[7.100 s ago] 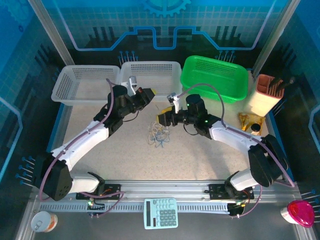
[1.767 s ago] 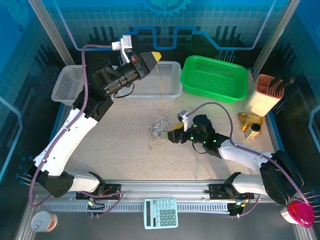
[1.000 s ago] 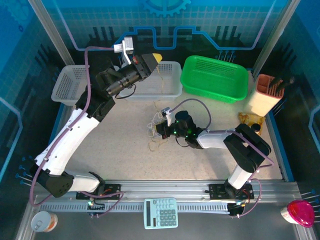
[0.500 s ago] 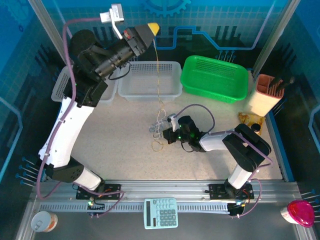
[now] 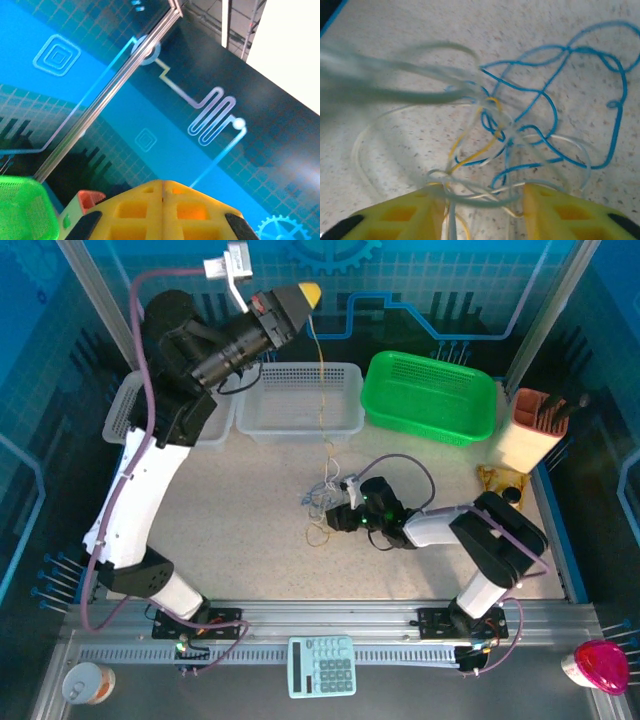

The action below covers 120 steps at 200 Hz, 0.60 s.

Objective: Untangle the cables

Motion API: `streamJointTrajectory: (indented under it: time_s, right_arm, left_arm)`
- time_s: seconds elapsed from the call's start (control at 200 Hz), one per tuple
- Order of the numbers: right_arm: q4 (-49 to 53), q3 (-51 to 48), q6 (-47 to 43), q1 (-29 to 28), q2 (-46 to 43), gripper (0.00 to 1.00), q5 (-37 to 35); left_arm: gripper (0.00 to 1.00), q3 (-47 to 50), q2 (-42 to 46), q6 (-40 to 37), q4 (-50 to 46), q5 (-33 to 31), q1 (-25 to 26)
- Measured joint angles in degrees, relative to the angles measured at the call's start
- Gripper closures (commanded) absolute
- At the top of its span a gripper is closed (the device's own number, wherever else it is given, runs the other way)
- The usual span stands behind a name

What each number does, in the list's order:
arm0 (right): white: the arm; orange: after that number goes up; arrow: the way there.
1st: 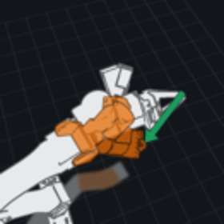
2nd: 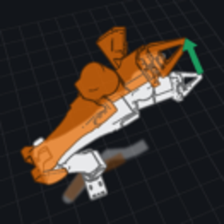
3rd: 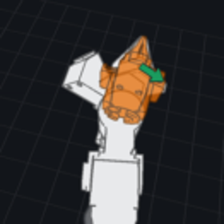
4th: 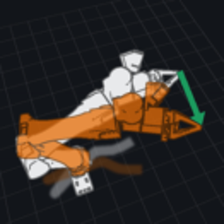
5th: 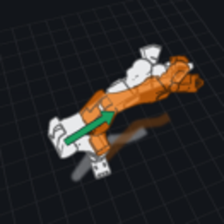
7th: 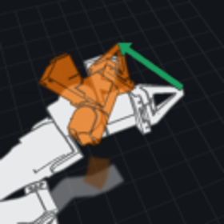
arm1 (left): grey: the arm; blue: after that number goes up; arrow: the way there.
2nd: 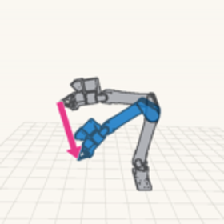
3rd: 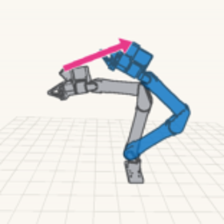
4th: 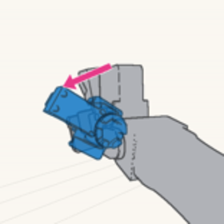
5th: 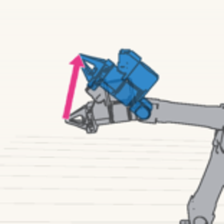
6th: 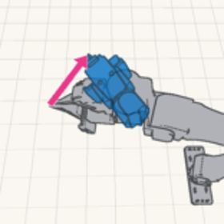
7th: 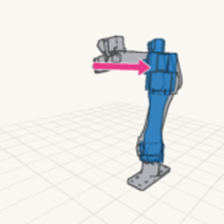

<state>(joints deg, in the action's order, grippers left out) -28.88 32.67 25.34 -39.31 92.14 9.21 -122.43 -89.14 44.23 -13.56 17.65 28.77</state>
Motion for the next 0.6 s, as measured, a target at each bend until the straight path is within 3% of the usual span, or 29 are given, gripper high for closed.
streamJointTrajectory:
  time_s: [0.225,0.43,0.6]
  right_arm:
    - [7.2,1.0,-3.4,0.0,-12.1,0.39,-0.3]
    - [13.0,1.7,-6.3,0.0,-17.9,0.36,-1.1]
    - [13.7,1.9,-7.0,0.0,-19.1,0.25,-1.1]
  left_arm:
    - [1.0,13.2,2.7,1.3,3.3,0.0,0.0]
    - [1.0,17.0,4.0,2.4,5.4,0.0,0.0]
    - [1.0,17.2,5.3,2.4,6.8,0.0,0.0]
